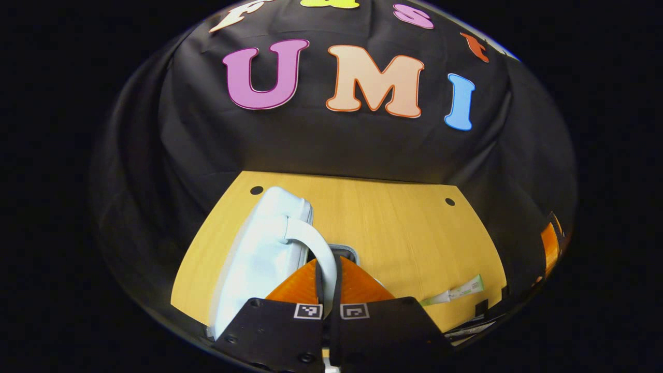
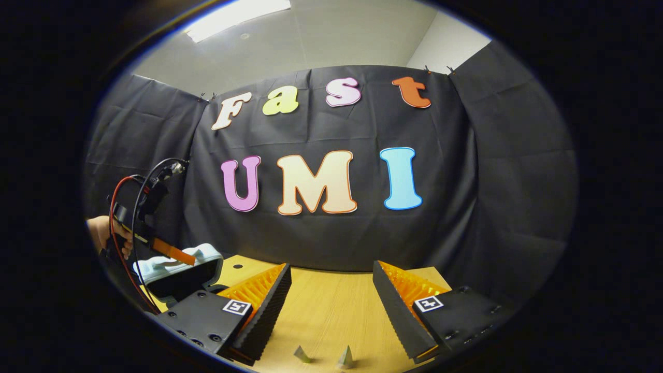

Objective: First open the suitcase, pack the skin care products into it, and then close the suitcase.

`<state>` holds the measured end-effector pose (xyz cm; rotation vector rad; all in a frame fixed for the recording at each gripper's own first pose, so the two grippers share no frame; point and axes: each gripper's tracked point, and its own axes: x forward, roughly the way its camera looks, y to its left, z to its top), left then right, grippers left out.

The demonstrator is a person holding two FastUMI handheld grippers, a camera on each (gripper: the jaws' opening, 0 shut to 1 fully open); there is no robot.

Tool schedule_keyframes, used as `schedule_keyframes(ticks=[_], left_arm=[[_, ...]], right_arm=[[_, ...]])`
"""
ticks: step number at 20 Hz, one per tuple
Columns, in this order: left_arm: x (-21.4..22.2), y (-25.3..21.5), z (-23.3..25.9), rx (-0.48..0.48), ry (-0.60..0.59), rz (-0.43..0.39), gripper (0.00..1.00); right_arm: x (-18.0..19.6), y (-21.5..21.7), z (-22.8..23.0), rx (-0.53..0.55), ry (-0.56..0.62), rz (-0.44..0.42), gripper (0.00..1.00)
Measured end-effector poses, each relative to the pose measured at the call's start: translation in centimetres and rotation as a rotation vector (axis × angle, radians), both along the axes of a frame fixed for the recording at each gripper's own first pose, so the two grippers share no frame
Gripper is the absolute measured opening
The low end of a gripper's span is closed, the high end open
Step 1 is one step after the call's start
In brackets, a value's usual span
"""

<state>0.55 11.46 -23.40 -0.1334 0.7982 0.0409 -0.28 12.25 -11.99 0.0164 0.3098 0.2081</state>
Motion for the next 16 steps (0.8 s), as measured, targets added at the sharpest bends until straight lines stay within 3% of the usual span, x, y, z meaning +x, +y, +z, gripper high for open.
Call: schedule_keyframes(ticks=[8, 16], left_arm=[[1.4, 4.2, 0.7, 0.06, -0.075, 0.071, 0.0], [2.1, 8.4, 0.6, 0.131, -0.124, 0.073, 0.0]], right_arm=[[0.2, 3.1, -1.2, 0.005, 0.012, -0.027, 0.96], [0.4, 6.7, -2.6, -0.009, 0.026, -0.053, 0.98]])
